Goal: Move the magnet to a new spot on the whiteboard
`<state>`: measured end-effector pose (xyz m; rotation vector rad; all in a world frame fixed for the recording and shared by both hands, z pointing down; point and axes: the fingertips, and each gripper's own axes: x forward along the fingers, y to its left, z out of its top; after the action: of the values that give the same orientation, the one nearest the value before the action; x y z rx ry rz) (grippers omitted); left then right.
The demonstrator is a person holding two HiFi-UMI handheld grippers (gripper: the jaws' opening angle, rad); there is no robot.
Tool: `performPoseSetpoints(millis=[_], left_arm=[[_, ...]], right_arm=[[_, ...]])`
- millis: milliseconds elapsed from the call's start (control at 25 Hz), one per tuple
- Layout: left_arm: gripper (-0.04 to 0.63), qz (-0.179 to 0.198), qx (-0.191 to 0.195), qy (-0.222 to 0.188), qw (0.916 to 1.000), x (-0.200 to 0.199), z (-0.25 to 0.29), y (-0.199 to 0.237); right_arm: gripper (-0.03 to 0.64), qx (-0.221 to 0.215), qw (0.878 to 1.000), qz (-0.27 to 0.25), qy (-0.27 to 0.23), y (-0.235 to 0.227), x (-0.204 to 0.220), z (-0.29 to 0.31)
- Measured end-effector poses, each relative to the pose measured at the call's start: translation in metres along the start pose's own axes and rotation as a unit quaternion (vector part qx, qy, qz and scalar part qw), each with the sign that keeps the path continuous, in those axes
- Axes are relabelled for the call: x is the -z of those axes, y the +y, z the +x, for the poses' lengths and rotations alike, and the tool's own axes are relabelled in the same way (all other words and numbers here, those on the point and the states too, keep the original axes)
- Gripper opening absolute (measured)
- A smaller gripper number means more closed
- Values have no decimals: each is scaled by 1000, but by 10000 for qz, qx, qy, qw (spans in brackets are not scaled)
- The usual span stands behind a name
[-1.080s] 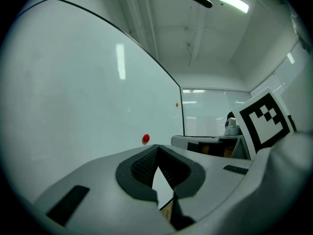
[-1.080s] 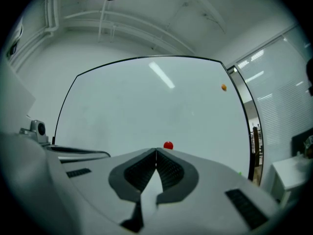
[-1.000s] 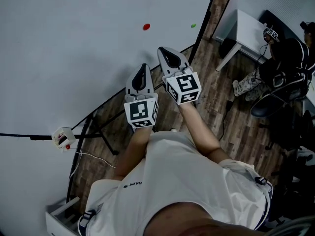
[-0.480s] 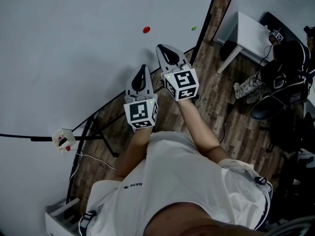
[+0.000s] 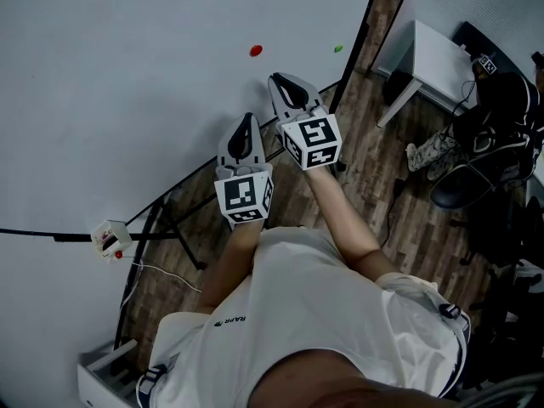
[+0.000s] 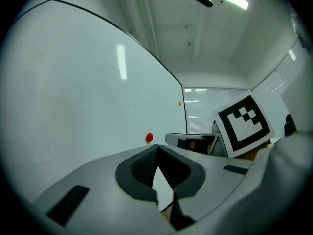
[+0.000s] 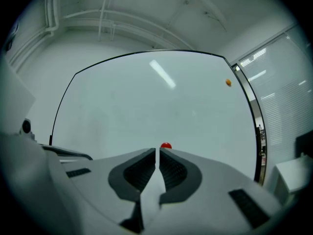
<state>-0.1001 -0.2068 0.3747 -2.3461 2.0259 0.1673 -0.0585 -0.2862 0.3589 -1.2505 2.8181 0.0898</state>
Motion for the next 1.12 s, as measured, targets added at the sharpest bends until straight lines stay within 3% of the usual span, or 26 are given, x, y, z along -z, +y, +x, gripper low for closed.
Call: performPoseSetpoints(millis=[1120], left_arm=[[2,-31,6,46,10000,5,1,11]], right_arm=[[121,-39,9998,-61,158,-7,0,36]])
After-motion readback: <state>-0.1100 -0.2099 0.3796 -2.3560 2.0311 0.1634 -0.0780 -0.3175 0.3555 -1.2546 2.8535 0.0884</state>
